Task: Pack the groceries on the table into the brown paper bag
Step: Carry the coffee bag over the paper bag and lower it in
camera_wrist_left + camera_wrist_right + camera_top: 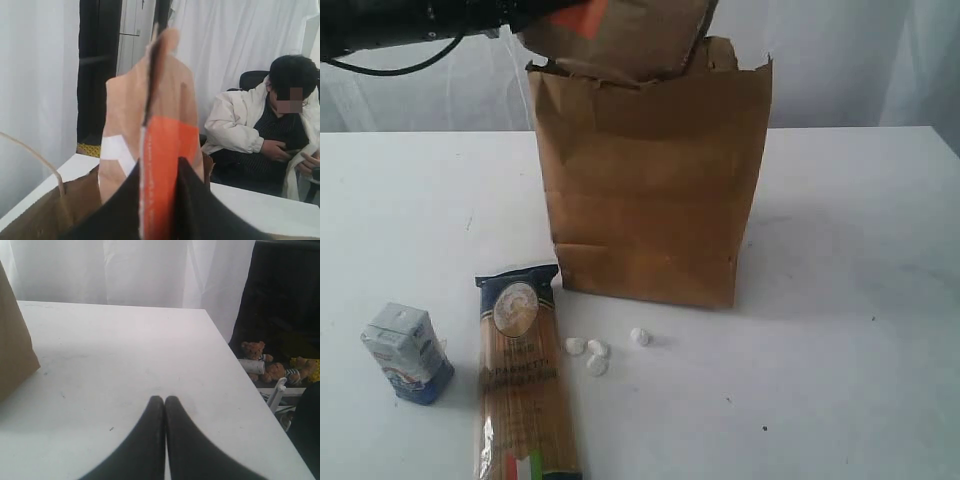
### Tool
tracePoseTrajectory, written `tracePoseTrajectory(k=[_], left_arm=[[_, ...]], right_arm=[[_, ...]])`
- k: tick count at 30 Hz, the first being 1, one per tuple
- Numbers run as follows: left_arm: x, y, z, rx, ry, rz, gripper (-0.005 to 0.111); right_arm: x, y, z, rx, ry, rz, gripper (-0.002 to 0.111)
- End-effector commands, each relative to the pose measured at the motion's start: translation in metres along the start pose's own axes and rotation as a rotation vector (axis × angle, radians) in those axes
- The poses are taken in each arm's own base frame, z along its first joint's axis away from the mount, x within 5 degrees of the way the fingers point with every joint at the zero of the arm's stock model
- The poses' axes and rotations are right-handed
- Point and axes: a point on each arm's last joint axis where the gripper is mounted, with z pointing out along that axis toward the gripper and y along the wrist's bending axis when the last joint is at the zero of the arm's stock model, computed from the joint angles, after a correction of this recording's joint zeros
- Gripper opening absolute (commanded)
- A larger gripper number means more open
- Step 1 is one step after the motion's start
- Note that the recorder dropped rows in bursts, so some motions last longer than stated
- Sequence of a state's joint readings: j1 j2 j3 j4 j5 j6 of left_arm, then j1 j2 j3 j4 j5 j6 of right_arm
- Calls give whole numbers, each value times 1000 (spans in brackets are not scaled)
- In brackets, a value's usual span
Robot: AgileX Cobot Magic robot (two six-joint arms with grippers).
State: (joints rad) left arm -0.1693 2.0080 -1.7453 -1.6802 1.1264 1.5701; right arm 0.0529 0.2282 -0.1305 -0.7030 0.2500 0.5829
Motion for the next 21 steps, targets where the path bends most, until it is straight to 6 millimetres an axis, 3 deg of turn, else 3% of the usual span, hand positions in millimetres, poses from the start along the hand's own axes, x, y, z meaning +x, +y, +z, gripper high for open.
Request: tracePoseTrajectory(k=[1, 9, 15, 18, 21], left_arm=[[-1, -12, 10, 84, 32, 26, 0], [16, -21, 36, 77, 178, 65, 0], [20, -19, 44, 21, 213, 82, 1], [21, -18, 44, 4, 217, 84, 14], [21, -18, 44, 2, 218, 78, 38]], right_arm=[[1, 0, 1, -2, 0, 4, 0], [1, 0, 1, -2, 0, 4, 0], [1, 0, 1, 0, 3, 4, 0], [1, 0, 1, 0, 3, 4, 0], [1, 0, 1, 0, 3, 4, 0]])
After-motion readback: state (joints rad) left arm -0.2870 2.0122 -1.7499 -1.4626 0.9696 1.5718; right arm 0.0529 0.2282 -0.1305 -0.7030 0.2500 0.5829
